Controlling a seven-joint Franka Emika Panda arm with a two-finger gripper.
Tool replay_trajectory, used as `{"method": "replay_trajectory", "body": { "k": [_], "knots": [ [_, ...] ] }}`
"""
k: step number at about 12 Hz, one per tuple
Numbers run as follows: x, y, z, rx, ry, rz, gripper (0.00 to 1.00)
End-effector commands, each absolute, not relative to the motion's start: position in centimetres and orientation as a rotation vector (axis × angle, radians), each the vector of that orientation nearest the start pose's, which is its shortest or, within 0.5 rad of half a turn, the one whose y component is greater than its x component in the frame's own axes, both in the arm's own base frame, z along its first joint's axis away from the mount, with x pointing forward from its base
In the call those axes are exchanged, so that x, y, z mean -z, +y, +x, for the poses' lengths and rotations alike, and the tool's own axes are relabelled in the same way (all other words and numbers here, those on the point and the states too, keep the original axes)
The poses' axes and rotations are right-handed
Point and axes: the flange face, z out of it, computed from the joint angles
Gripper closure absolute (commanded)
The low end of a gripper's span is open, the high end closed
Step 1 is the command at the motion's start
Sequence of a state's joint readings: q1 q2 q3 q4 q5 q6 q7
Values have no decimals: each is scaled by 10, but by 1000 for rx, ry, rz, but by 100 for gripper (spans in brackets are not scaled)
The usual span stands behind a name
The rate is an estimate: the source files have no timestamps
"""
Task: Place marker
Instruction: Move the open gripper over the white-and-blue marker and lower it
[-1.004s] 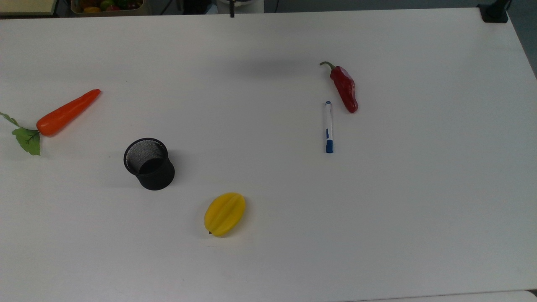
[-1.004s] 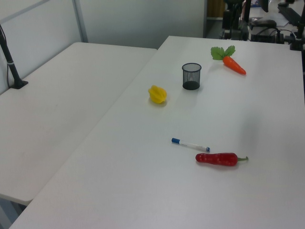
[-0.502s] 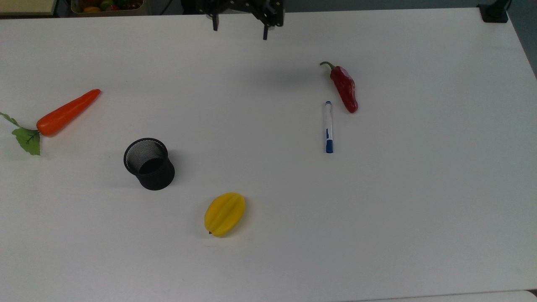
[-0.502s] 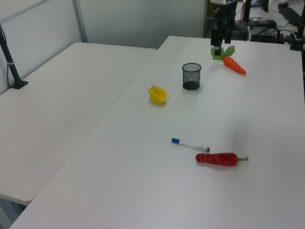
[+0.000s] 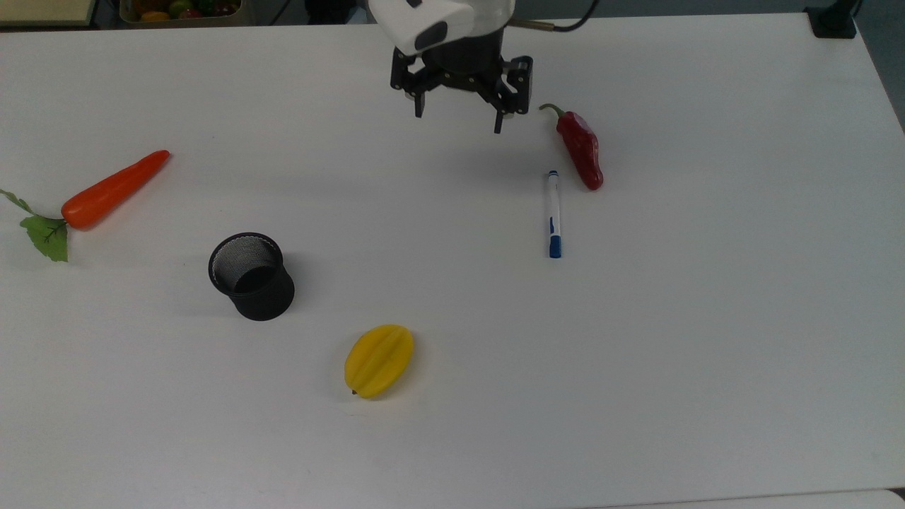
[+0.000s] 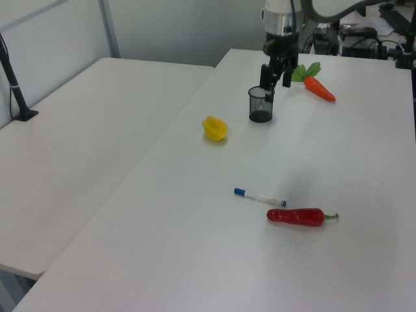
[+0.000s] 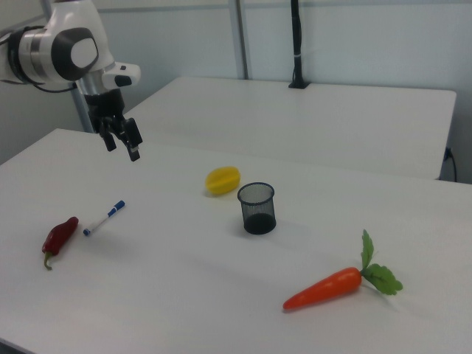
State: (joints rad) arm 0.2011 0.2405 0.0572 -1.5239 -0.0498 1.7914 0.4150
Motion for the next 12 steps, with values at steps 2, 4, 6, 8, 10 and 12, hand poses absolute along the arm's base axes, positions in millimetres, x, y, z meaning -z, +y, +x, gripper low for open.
{"method": "replay_trajectory", "body": {
  "k": [2, 4, 6, 8, 10, 12],
  "knots": [
    [-477, 198, 631, 58, 176, -3142, 0],
    [-447, 218, 639, 70, 137, -3144, 0],
    [-429, 237, 639, 79, 90, -3149, 0],
    [-404, 259, 637, 55, 39, -3157, 0],
    [-386, 274, 635, 51, 34, -3157, 0],
    [-365, 280, 637, 34, 35, -3160, 0]
  ]
}}
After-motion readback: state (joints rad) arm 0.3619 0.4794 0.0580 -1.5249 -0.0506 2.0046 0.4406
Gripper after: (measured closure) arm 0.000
